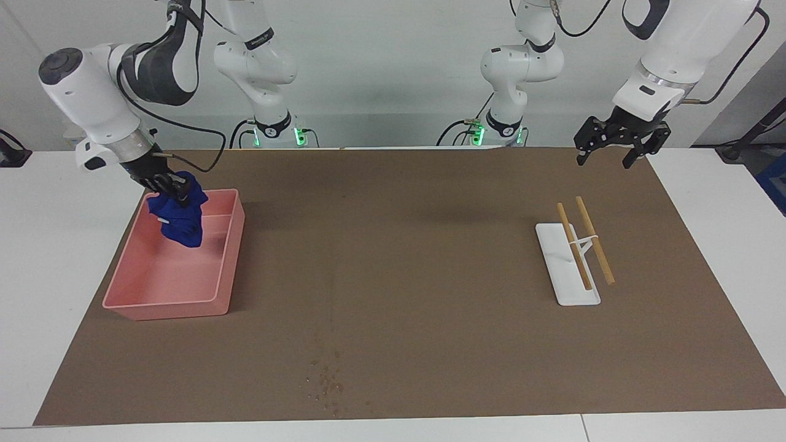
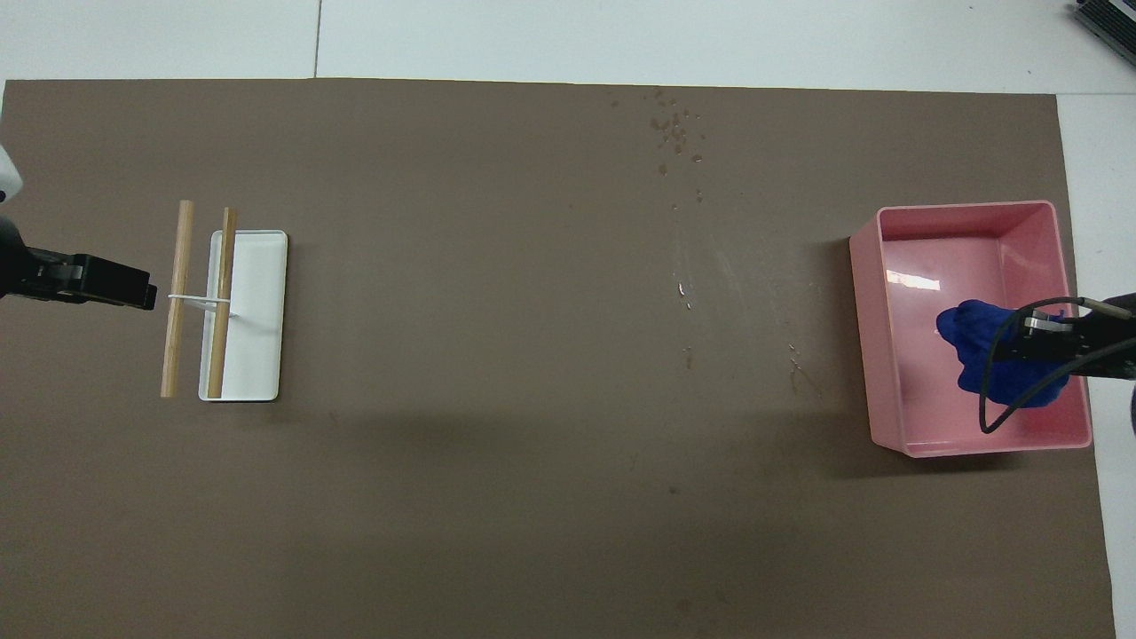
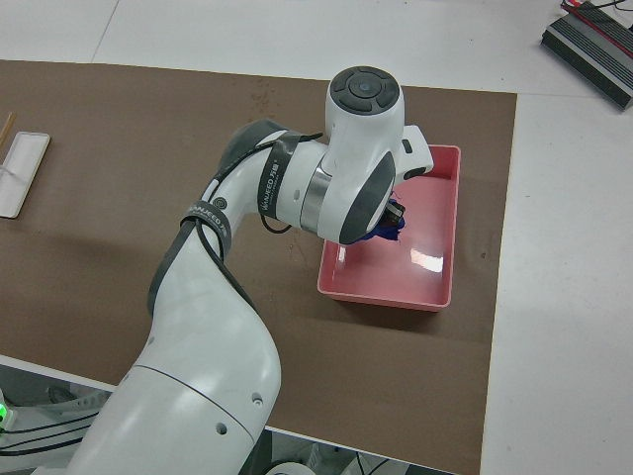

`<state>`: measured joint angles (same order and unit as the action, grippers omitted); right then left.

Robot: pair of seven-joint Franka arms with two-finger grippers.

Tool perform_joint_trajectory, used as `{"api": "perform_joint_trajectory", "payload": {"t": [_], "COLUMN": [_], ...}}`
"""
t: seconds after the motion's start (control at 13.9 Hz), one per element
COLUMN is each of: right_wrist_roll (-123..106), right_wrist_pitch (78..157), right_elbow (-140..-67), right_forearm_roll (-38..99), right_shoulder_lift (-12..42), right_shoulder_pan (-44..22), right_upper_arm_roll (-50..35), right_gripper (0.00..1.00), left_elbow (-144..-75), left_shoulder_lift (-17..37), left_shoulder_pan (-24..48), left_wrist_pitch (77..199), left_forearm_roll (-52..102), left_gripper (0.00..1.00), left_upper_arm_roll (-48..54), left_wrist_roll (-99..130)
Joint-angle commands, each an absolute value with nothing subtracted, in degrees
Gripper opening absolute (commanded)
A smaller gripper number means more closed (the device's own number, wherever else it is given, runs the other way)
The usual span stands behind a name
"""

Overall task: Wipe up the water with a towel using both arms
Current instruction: 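Carry the towel into the pink bin with the right gripper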

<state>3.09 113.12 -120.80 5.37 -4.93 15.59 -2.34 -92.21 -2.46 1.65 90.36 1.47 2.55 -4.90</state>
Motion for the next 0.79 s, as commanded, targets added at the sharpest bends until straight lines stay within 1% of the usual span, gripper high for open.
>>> {"api": "perform_joint_trajectory", "payload": {"t": [0.0,0.07,0.22,0.29,0.36,0.43,0.57,0.72], "right_wrist_roll": [-0.7,-2.4,-2.6,-2.0,-2.0,-2.0,-2.1,-2.1], "right_wrist_pitch": [120.3,121.9,123.5,124.4,123.7,123.0,120.9,116.7], "right_elbow": [-124.2,-124.5,-126.5,-127.3,-127.3,-127.2,-125.7,-123.2], "right_forearm_roll": [4.4,4.4,4.4,4.4,4.4,4.4,4.4,3.9], "right_shoulder_lift": [-0.5,0.5,1.3,1.3,1.2,1.2,0.9,-0.3], "right_shoulder_pan": [18.6,19.9,20.3,20.2,20.2,20.2,20.0,19.3], "right_upper_arm_roll": [-2.9,-2.9,-2.9,-2.9,-2.9,-2.9,-2.9,-3.0], "right_gripper": [0.00,0.00,0.00,0.17,0.49,0.77,1.00,1.00], "left_elbow": [-94.0,-94.0,-94.0,-94.0,-94.0,-94.0,-94.0,-94.0], "left_shoulder_lift": [-4.0,-4.0,-4.1,-4.0,-4.0,-4.0,-4.1,-4.1], "left_shoulder_pan": [1.8,1.8,1.8,1.8,1.8,1.8,1.8,1.8], "left_wrist_pitch": [90.4,90.4,90.4,90.4,90.4,90.4,90.4,90.4], "left_forearm_roll": [0.8,0.8,0.8,0.8,0.8,0.8,0.8,0.8], "left_gripper": [1.00,1.00,1.00,1.00,1.00,1.00,1.00,1.00], "left_upper_arm_roll": [2.4,2.4,2.4,2.4,2.3,2.4,2.4,2.4], "left_wrist_roll": [-5.4,-5.4,-5.4,-5.4,-5.4,-5.4,-5.4,-5.4]}}
